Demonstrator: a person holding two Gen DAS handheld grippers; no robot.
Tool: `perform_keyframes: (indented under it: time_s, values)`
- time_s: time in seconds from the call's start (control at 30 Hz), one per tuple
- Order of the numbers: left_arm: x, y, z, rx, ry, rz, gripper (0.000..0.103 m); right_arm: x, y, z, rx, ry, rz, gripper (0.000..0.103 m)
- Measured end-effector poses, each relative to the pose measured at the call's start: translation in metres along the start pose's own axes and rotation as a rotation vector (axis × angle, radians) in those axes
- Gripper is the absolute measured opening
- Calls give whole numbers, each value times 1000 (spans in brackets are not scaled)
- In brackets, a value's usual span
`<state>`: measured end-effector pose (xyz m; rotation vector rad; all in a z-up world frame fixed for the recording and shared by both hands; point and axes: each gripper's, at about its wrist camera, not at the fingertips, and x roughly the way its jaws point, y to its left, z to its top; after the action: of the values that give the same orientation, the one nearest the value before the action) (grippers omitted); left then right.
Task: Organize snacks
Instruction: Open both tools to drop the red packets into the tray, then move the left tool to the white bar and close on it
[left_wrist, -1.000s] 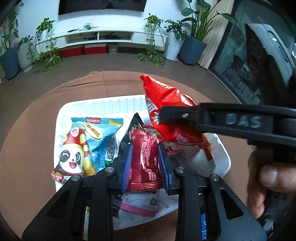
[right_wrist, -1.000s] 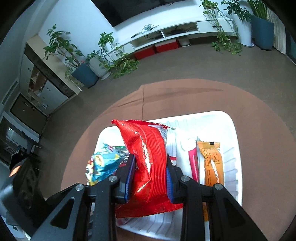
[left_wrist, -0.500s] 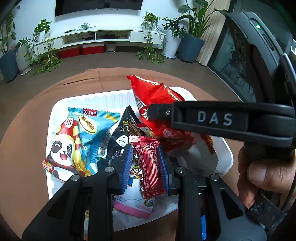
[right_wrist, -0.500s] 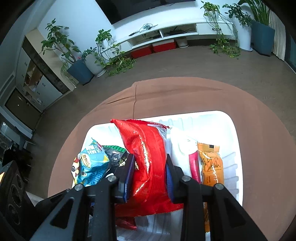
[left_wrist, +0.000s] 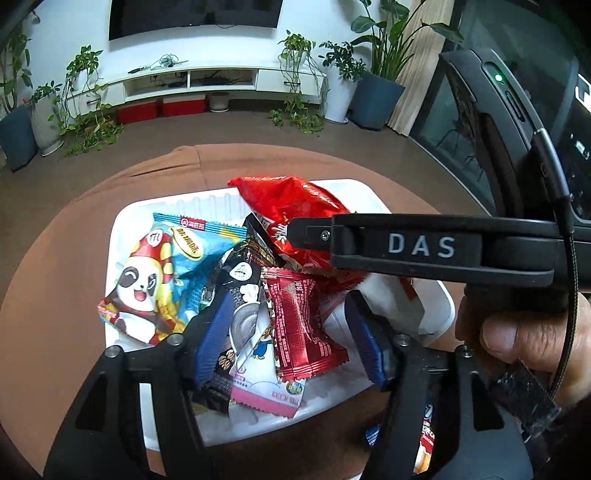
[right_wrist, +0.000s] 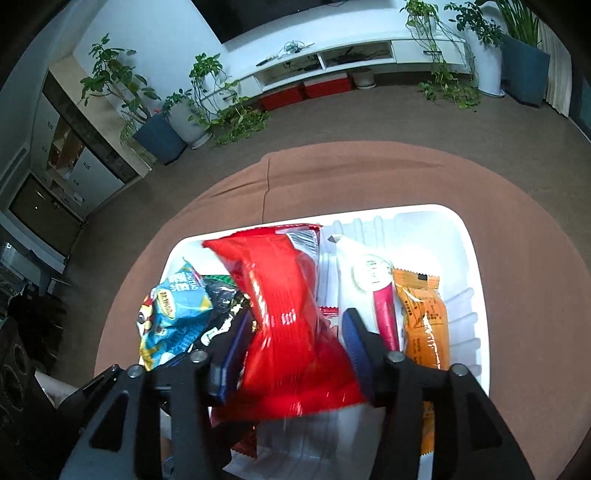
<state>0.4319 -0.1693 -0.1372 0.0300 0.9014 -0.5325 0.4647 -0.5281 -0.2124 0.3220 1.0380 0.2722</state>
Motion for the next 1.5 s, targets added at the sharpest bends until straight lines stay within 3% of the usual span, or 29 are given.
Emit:
perform_keyframes:
  time_s: [0.27, 0.43, 0.63, 0.77, 1.0, 1.13, 1.27, 1.5]
  values:
    - [-21, 1, -2, 6, -22, -2, 69, -18, 11, -6, -22, -17, 16, 69]
    - [-46, -2, -13, 30, -41, -14, 86, -36, 13, -12, -5, -39, 37, 76]
    - [-76, -7, -48, 145, -16, -60, 101, -77, -2, -39, 69, -114, 98, 90]
    - [-88, -6, -80, 261, 12, -87, 102, -104, -19, -76, 125, -156, 116, 94]
    - [-88, -24, -130, 502, 149, -120, 102, -129, -32, -157, 151, -128, 84, 94]
    - [-86, -43, -146, 620, 182, -136, 102, -136, -39, -197, 200, -122, 96, 94]
    - [-80, -49, -148, 649, 209, -114, 102, -141, -34, -220, 180, -122, 83, 94]
    - [-63, -48, -140, 664, 264, -111, 102, -143, -32, -227, 165, -132, 89, 94]
